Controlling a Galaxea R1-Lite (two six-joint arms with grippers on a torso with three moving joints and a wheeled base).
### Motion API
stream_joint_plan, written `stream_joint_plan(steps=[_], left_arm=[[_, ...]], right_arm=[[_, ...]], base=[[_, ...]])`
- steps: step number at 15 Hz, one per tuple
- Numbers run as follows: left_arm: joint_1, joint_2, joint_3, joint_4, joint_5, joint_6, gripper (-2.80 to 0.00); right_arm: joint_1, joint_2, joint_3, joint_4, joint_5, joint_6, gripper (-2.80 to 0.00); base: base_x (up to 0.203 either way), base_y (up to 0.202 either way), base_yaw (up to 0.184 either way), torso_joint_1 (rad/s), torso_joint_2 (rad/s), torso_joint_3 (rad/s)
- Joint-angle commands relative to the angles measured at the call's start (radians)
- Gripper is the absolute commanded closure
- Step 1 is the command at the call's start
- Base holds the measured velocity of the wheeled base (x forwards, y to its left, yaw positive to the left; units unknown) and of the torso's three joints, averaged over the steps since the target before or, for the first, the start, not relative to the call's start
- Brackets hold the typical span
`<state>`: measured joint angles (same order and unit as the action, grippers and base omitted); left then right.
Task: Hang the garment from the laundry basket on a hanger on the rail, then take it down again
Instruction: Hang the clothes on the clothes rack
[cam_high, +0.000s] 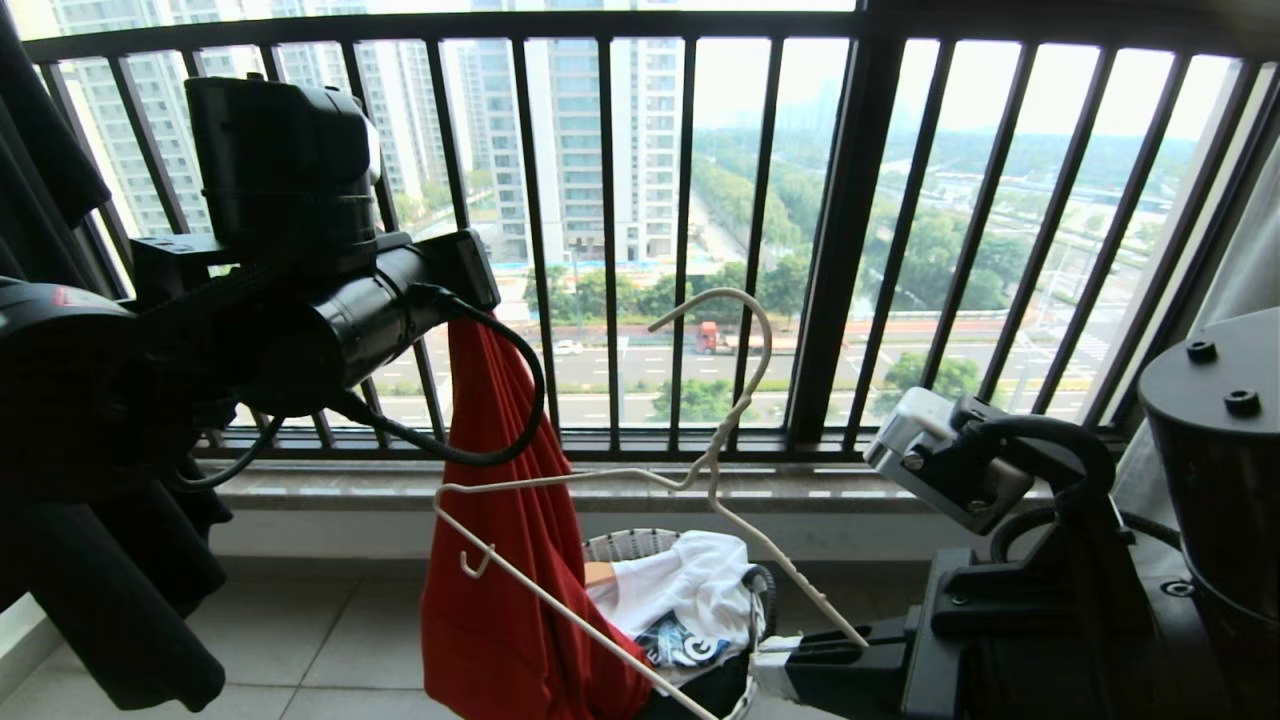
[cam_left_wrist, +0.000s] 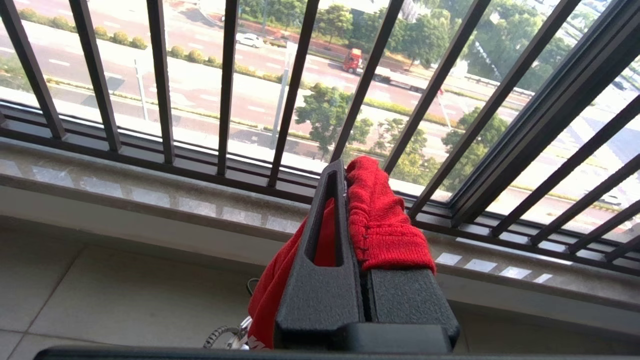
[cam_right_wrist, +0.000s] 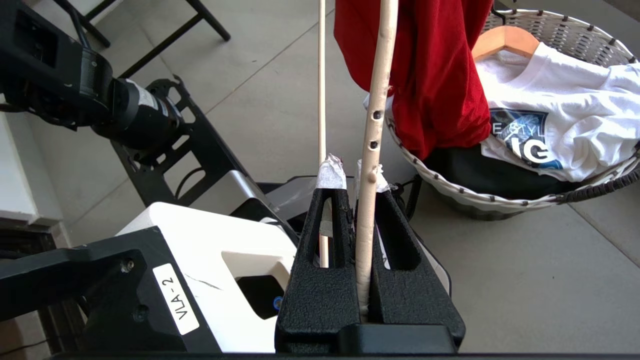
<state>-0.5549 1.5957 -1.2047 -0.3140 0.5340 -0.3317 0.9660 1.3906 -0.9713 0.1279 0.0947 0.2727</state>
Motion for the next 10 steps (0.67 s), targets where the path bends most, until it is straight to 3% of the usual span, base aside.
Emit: stream_joint_plan(steps=[1, 7, 10], left_arm=[[-0.003, -0.067, -0.009, -0.001, 0.000, -0.021, 0.00], [-0.010, -0.153, -0.021, 0.000, -0.009, -0.032, 0.00], [-0.007, -0.158, -0.021, -0.001, -0.004, -0.029, 0.00]], right_arm=[[0.015, 0.062, 0.000, -0.004, 0.002, 0.005, 0.00], [0.028, 0.129, 0.007, -0.048, -0.009, 0.031, 0.00], [-0.001, 0.145, 0.005, -0.045, -0.086, 0.030, 0.00]], base=[[0.000, 0.000, 0.000, 0.000, 0.00, 0.000], [0.000, 0.000, 0.000, 0.000, 0.00, 0.000], [0.000, 0.000, 0.000, 0.000, 0.00, 0.000]])
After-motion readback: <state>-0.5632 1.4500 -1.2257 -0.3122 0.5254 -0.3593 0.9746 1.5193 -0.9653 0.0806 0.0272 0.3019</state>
